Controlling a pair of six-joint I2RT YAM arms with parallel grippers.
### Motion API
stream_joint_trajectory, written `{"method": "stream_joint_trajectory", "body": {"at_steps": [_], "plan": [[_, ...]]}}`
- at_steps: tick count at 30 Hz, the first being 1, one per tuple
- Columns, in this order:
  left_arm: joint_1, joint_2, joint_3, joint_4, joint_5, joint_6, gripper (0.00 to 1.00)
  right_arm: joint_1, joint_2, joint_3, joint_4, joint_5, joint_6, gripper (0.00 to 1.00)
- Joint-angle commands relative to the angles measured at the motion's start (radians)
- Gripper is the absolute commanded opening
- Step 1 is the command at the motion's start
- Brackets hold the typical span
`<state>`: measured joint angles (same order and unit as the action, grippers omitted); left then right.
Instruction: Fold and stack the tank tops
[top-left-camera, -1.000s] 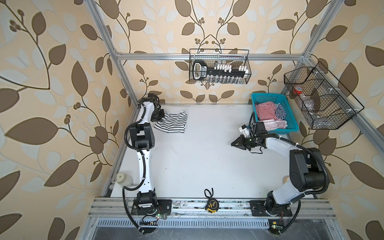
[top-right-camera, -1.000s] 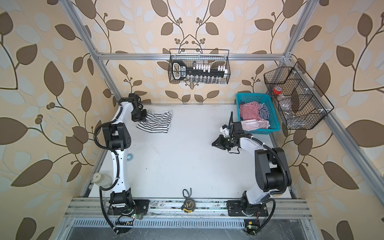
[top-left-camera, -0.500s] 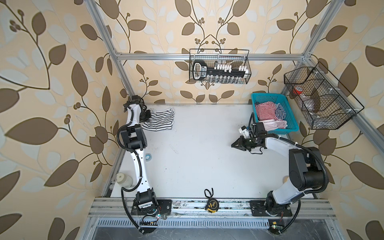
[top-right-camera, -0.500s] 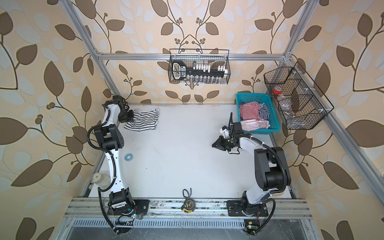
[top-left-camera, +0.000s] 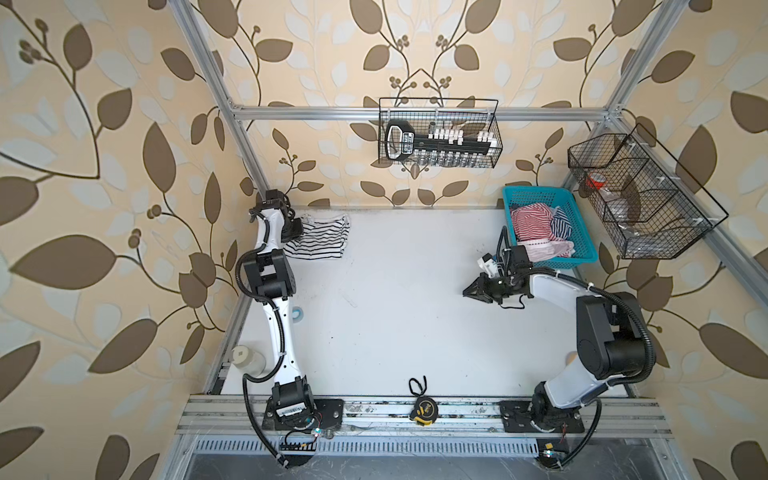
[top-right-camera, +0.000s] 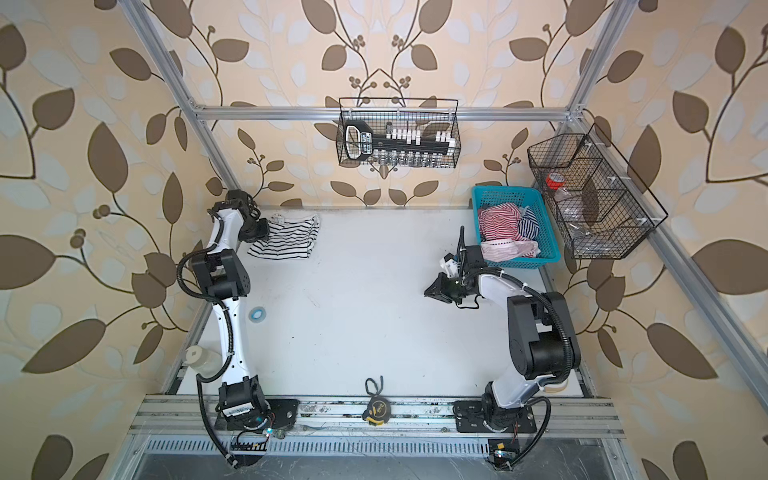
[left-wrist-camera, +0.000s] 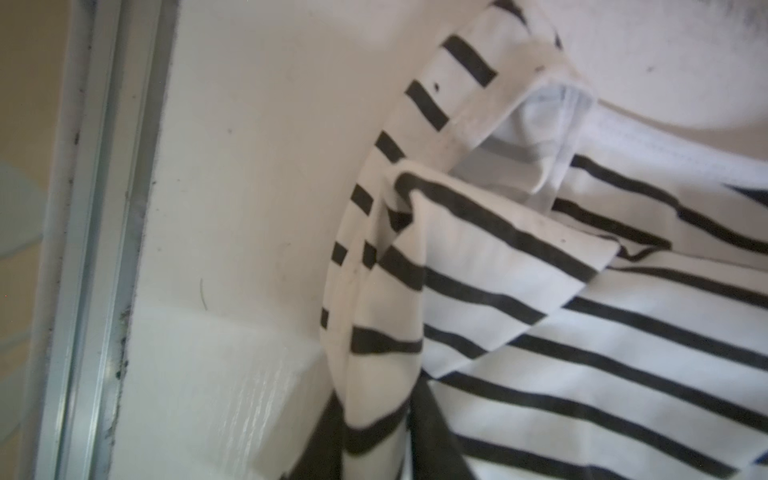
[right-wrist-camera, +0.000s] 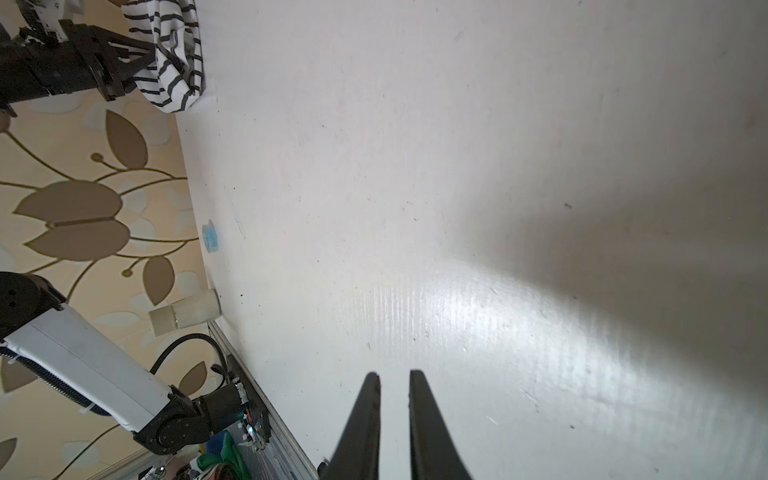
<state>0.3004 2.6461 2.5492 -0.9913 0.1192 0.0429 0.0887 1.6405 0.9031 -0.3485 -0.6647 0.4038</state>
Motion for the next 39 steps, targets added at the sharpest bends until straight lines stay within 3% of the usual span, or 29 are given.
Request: {"method": "stream_joint_trajectory", "body": {"at_steps": [1,5,15,20,22,25,30,34,39], "plan": [[-0.003,-0.006,0.04,0.011,-0.037,-0.019,0.36,0.001,-0.004,0.001,-0.011,0.008,-0.003,0.16],[-0.002,-0.045,-0.007,0.021,-0.051,-0.07,0.52,0.005,-0.013,0.0,-0.012,0.008,-0.003,0.16],[-0.002,-0.346,-0.367,0.156,0.012,-0.263,0.6,0.013,-0.056,0.003,-0.017,-0.006,-0.006,0.18],[-0.003,-0.442,-0.431,0.209,-0.074,-0.284,0.66,0.009,-0.116,-0.005,-0.049,-0.001,-0.026,0.2],[-0.003,-0.444,-0.399,0.171,-0.096,-0.292,0.66,0.005,-0.142,-0.022,-0.048,0.002,-0.024,0.2],[-0.004,-0.463,-0.394,0.113,-0.044,-0.351,0.65,0.0,-0.17,-0.046,-0.039,0.003,-0.014,0.21],[-0.04,-0.57,-0.648,0.201,0.098,-0.554,0.6,0.0,-0.18,-0.059,-0.018,-0.003,0.004,0.21],[-0.134,-0.607,-0.736,0.283,0.008,-0.624,0.62,0.0,-0.183,-0.05,-0.024,-0.009,-0.001,0.21],[-0.158,-0.491,-0.626,0.24,-0.025,-0.693,0.62,-0.001,-0.191,-0.05,-0.041,-0.009,-0.015,0.21]]}}
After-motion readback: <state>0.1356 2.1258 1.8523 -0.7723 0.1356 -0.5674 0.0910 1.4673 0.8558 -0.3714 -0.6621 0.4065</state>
